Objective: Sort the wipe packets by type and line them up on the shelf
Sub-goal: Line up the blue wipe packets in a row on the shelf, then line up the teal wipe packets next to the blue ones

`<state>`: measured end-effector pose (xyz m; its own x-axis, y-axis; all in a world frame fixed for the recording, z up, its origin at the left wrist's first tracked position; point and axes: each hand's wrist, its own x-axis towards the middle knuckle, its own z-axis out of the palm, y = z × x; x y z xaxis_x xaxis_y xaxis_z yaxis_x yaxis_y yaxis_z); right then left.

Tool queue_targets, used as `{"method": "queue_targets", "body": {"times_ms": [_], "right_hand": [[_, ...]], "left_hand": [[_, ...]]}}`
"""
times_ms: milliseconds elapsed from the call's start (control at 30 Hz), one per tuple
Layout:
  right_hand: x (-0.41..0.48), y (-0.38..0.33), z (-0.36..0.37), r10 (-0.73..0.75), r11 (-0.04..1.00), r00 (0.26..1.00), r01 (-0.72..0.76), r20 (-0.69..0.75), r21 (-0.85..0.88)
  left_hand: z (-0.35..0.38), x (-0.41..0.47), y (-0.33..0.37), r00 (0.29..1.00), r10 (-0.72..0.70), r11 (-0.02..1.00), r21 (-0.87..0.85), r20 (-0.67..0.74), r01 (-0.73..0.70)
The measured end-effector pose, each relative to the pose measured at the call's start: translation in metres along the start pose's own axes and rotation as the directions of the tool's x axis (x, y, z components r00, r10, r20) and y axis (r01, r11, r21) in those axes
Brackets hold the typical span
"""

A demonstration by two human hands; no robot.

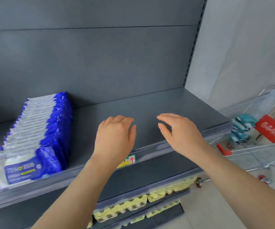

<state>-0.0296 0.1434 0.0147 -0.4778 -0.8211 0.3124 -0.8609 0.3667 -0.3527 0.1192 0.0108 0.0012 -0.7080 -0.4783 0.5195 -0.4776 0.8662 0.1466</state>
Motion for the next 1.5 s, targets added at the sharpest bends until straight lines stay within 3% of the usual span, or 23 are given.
{"method": "queue_targets", "body": {"times_ms": [400, 800, 1133, 1367, 1500], "right_hand": [[-0.095, 0.296, -0.112, 0.324, 0.917, 0.945, -0.325, -0.043, -0.232], [-0.063, 0.567, -0.161, 0.595, 0.767, 0.804, -0.571, -0.010, -0.292], [0.025, 0.784, -0.173, 0.672, 0.730, 0.736, -0.640, 0.083, -0.239], [0.095, 0.933, -0.145, 0.588, 0.807, 0.781, -0.551, 0.207, -0.212], [0.132, 1.028, -0.107, 0.544, 0.839, 0.778, -0.514, 0.314, -0.178]], "left_hand": [[0.152, 0.086, 0.323, 0.953, 0.287, 0.935, -0.247, 0.097, -0.256], [0.344, 0.216, 0.516, 0.869, 0.416, 0.900, -0.262, 0.268, -0.349], [0.490, 0.365, 0.610, 0.817, 0.295, 0.954, -0.204, 0.495, -0.221], [0.612, 0.435, 0.655, 0.774, 0.084, 0.987, -0.159, 0.627, 0.022], [0.685, 0.459, 0.674, 0.725, -0.101, 0.948, -0.154, 0.681, 0.277]]}}
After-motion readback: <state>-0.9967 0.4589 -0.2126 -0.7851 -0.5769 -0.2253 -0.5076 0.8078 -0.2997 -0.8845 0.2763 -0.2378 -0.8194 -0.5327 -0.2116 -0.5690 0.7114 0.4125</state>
